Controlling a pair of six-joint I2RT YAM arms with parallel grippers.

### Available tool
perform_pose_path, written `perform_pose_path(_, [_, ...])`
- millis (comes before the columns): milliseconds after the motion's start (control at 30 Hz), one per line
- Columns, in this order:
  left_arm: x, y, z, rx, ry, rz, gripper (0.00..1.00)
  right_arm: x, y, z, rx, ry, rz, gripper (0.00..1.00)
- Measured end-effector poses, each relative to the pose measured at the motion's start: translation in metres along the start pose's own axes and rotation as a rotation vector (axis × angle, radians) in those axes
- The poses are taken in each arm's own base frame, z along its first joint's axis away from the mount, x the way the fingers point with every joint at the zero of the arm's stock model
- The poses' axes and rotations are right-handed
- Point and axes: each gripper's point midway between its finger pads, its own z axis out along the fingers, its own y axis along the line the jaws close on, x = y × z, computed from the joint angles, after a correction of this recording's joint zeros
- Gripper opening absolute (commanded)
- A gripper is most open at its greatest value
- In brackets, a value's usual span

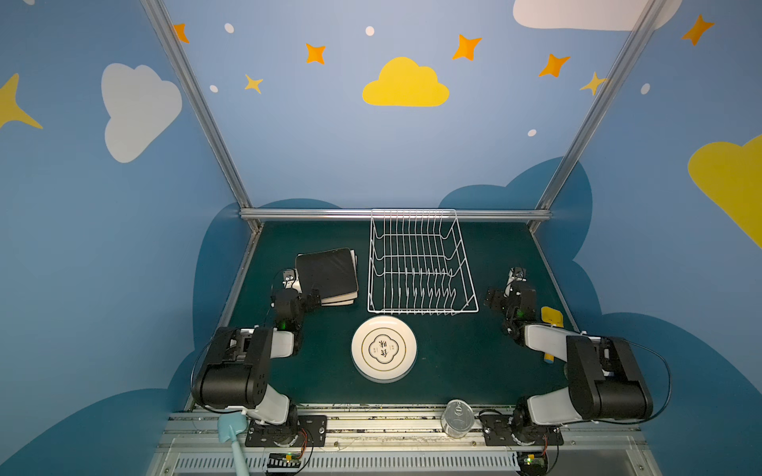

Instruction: Unload the plates from the dish rack

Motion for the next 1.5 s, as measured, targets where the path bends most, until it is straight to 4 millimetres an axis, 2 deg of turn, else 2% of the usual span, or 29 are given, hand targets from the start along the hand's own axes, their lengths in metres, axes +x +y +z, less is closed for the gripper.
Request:
perform_pose_path(433, [0.011,-0.001,-0.001,0.006,0.048,0.014,0.99,0.001,0.0,0.0,0.0,0.003,0.002,0.94])
perform_pose_path(1500, [0.012,-0.001,-0.001,0.006,0.051,0.015,0.99,0.001,0.0,0.0,0.0,0.003,0.002,0.94])
